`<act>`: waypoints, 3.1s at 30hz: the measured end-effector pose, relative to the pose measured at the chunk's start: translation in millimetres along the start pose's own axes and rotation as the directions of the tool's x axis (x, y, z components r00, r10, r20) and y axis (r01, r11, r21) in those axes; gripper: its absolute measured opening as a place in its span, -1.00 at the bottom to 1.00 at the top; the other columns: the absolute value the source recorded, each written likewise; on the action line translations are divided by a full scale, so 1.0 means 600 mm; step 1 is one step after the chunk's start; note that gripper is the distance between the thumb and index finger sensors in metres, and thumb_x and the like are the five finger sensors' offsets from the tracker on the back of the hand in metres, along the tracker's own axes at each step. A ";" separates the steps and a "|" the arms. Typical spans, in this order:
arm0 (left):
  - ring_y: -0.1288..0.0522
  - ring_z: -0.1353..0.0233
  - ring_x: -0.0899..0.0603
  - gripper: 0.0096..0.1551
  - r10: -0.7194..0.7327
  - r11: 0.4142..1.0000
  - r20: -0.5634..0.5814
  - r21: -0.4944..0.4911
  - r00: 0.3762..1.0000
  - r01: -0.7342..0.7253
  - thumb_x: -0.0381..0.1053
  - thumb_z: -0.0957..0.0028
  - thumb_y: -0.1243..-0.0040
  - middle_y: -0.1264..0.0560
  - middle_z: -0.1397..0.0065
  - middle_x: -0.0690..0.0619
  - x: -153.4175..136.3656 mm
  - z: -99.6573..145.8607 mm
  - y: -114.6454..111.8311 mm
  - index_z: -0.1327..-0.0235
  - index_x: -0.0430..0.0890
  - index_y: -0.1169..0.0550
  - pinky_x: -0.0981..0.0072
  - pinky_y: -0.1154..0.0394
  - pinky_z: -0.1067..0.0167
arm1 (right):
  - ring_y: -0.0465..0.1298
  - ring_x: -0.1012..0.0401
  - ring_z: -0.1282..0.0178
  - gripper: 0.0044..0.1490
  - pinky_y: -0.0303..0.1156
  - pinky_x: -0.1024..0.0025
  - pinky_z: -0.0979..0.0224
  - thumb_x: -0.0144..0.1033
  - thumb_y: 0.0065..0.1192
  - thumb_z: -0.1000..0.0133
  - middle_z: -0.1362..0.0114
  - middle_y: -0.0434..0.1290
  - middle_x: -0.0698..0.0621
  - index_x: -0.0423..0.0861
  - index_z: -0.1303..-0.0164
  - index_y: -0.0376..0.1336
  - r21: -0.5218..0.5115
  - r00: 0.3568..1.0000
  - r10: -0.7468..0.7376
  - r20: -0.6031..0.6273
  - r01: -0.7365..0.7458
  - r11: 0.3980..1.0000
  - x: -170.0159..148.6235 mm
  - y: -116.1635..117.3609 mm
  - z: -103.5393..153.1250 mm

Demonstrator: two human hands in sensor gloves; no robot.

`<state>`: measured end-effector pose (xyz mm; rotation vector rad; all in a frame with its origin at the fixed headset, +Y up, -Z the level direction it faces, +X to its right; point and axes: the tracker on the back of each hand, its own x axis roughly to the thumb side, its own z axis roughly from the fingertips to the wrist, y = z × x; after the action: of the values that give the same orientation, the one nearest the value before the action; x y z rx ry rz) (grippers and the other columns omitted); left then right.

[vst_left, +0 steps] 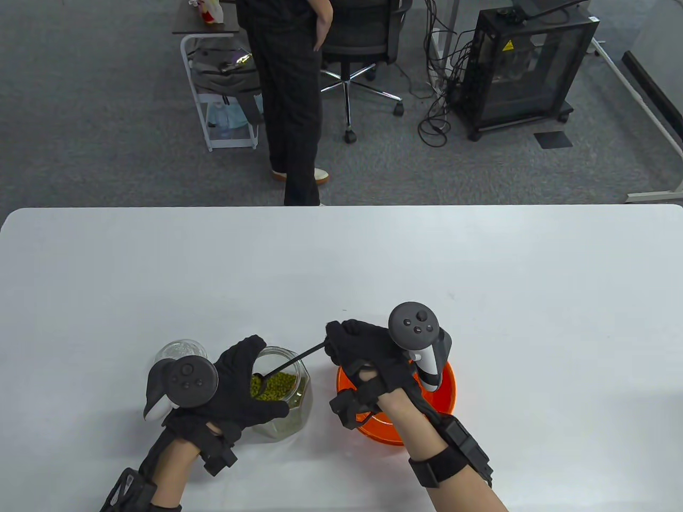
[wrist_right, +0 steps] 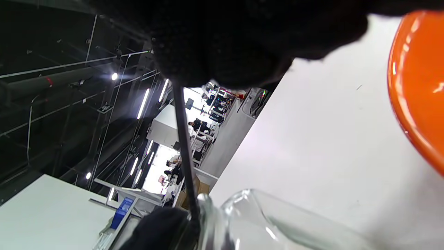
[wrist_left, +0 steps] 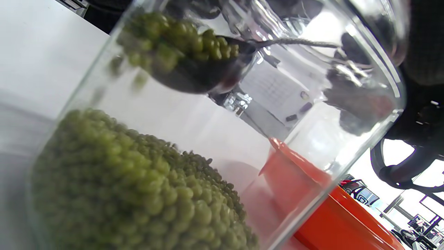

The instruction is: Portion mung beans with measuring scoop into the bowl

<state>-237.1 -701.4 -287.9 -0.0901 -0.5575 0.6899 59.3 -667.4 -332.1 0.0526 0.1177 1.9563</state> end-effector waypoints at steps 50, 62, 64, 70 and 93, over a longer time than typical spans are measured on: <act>-0.19 -0.59 -0.61 0.60 0.000 1.000 -0.001 -0.005 1.000 0.000 0.71 0.16 -0.39 -0.04 -0.65 -0.42 -0.002 0.000 -0.001 -0.57 -0.36 0.05 -0.58 -0.15 -0.44 | 0.61 0.11 0.40 -0.46 0.57 0.23 0.29 0.00 0.22 -0.12 0.20 0.65 -0.16 -0.24 0.31 0.56 -0.143 0.943 -0.329 -0.048 0.319 0.937 -0.071 -0.228 0.060; -0.19 -0.59 -0.60 0.60 0.006 1.000 0.002 -0.004 1.000 -0.006 0.71 0.15 -0.39 -0.03 -0.65 -0.42 -0.002 0.000 -0.002 -0.57 -0.36 0.05 -0.58 -0.15 -0.44 | 0.61 0.11 0.40 -0.47 0.57 0.23 0.28 0.00 0.23 -0.12 0.20 0.65 -0.16 -0.24 0.31 0.56 -0.234 0.929 -0.355 -0.103 0.325 0.916 -0.164 -0.297 0.075; -0.19 -0.59 -0.61 0.60 0.010 1.000 0.002 -0.005 1.000 -0.010 0.70 0.15 -0.39 -0.03 -0.65 -0.42 -0.002 0.000 -0.001 -0.57 -0.36 0.05 -0.58 -0.15 -0.44 | 0.61 0.11 0.39 -0.47 0.57 0.23 0.28 0.00 0.23 -0.12 0.20 0.65 -0.16 -0.24 0.31 0.56 -0.245 0.924 -0.366 -0.108 0.332 0.911 -0.175 -0.301 0.076; -0.19 -0.59 -0.61 0.60 0.005 1.000 0.002 -0.008 1.000 -0.005 0.70 0.15 -0.38 -0.03 -0.65 -0.42 -0.002 0.000 -0.001 -0.57 -0.36 0.05 -0.58 -0.15 -0.44 | 0.61 0.10 0.39 -0.47 0.57 0.22 0.28 -0.01 0.23 -0.11 0.20 0.65 -0.17 -0.24 0.31 0.56 -0.275 0.945 -0.296 -0.141 0.250 0.928 -0.199 -0.304 0.076; -0.18 -0.59 -0.61 0.59 0.006 1.000 0.006 -0.009 1.000 -0.006 0.70 0.14 -0.37 -0.03 -0.66 -0.42 -0.002 0.000 -0.002 -0.57 -0.36 0.06 -0.58 -0.15 -0.44 | 0.60 0.07 0.31 -0.47 0.56 0.19 0.19 0.02 0.25 -0.09 0.12 0.64 -0.16 -0.21 0.25 0.56 -0.366 0.925 0.329 0.190 -0.244 0.898 -0.115 -0.240 0.104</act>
<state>-237.6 -703.2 -288.1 -0.0985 -0.5662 0.6940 223.5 -673.6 -284.2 0.0930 -0.4142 2.2235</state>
